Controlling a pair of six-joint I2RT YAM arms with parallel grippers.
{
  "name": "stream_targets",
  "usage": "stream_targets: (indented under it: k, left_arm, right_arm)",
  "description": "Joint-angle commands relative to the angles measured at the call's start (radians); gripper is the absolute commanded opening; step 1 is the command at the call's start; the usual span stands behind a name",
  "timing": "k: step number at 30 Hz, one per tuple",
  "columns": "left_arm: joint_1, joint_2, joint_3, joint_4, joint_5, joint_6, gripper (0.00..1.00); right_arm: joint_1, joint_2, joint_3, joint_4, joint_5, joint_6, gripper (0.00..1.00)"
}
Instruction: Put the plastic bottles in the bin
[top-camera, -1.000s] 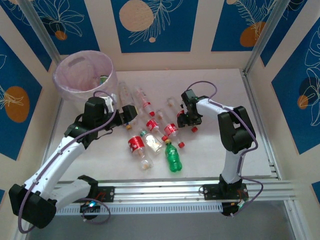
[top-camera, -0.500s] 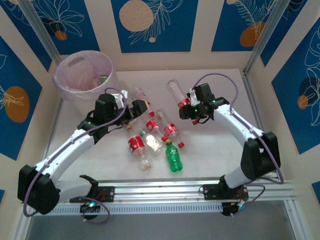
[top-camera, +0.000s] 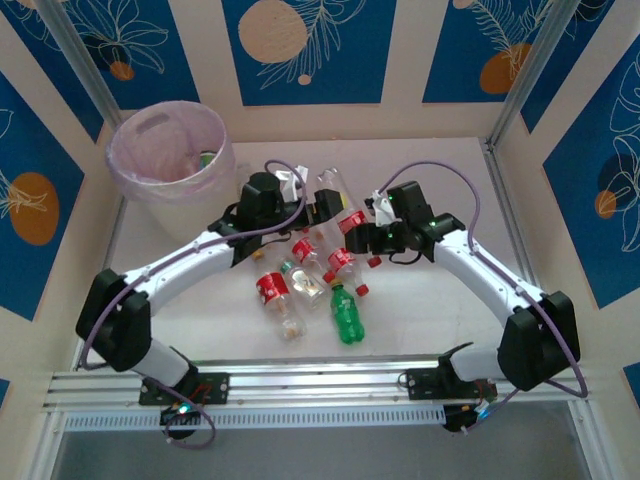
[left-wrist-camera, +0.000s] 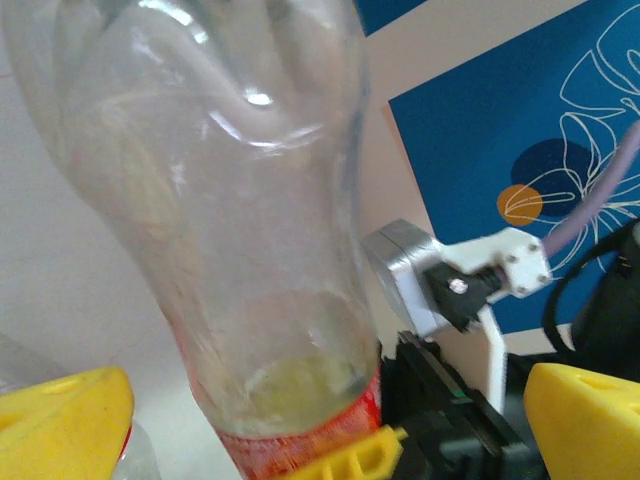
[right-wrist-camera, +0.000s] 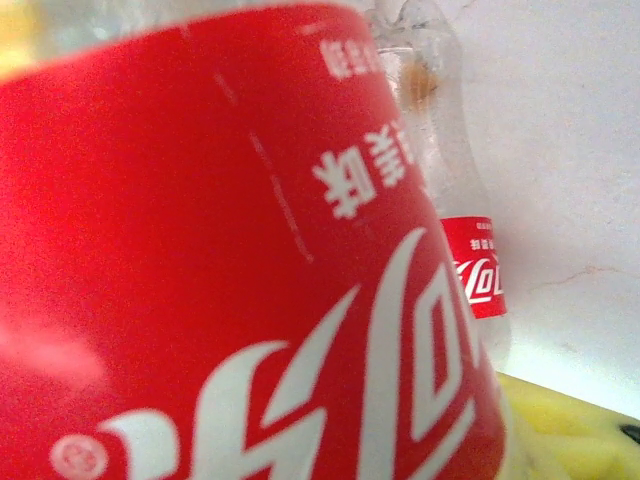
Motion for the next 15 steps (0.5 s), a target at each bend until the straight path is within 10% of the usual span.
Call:
stream_targets:
  k: [1,15]
  left_arm:
    - [-0.018,0.041,0.034,0.092,-0.005,-0.036,1.0]
    - [-0.037,0.091,0.026,0.169,-0.019,-0.083,0.78]
  right_arm:
    - [0.003,-0.05,-0.016,0.051,-0.078,0.034,0.59]
    - [0.024,-0.04,-0.045,0.105,-0.118,0.048,0.59]
